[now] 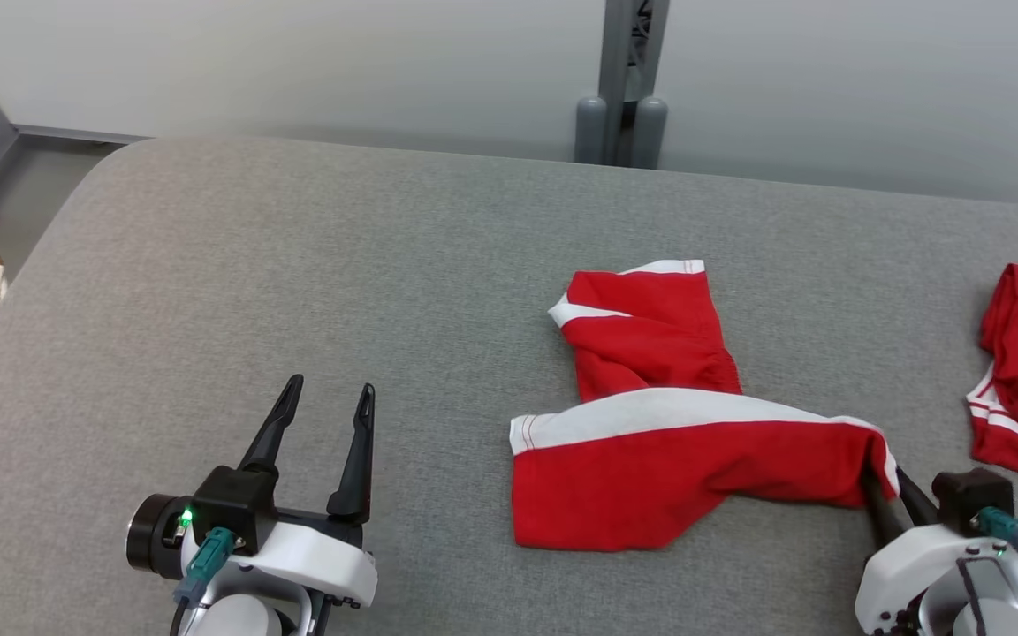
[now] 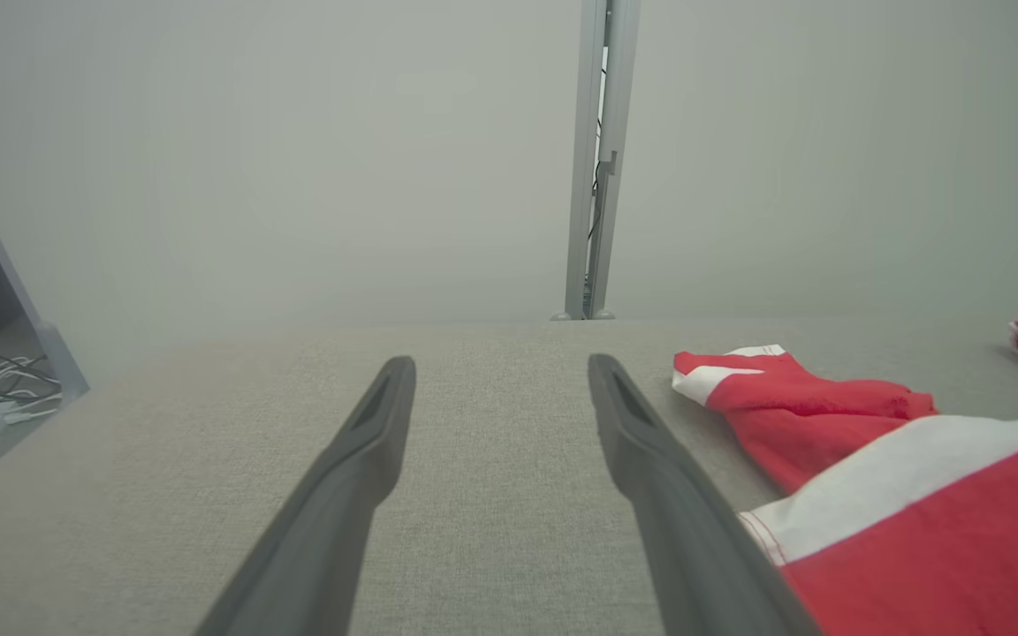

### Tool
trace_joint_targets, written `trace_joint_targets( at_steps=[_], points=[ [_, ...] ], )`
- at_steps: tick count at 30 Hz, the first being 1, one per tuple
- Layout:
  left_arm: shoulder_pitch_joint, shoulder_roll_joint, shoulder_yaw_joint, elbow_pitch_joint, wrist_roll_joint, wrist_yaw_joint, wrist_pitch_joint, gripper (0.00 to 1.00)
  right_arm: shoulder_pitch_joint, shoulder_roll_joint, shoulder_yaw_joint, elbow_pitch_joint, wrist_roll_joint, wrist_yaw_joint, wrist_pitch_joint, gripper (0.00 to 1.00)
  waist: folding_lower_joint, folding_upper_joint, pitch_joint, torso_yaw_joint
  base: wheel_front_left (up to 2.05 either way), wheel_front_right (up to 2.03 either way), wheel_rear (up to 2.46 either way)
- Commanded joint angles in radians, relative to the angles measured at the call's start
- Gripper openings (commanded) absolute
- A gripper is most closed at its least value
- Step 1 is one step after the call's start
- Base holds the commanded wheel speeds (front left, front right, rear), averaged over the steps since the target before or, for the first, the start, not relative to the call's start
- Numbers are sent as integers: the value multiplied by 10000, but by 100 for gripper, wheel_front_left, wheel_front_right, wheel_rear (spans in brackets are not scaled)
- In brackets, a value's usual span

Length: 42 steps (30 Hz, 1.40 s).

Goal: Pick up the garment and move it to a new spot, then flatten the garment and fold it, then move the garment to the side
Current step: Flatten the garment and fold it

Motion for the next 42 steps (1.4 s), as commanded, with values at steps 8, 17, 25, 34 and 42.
trace_joint_targets(
  at_steps=[8,17,25,34,42],
  points=[
    [-133,34,125,90,184,-109,2,100,-352,343,598,829,1550,1,-63,100,0,0,-42,-570,0,0,0],
    [83,33,85,57,150,-63,2,100,150,-153,191,-2306,1941,-1,-107,100,0,0,-398,-858,0,0,0],
    [121,34,94,11,197,-138,2,100,812,450,-487,-4494,1238,-2,-110,100,0,0,-500,-1031,0,0,0],
    [-72,36,-57,11,-27,-122,2,100,1105,924,-523,-4685,706,-1,-111,100,0,0,-109,-1278,0,0,0],
    [-319,36,-326,873,-1017,-654,4,100,965,1035,-915,-4849,507,-1,-112,100,0,0,234,-1583,0,0,0]
  ],
)
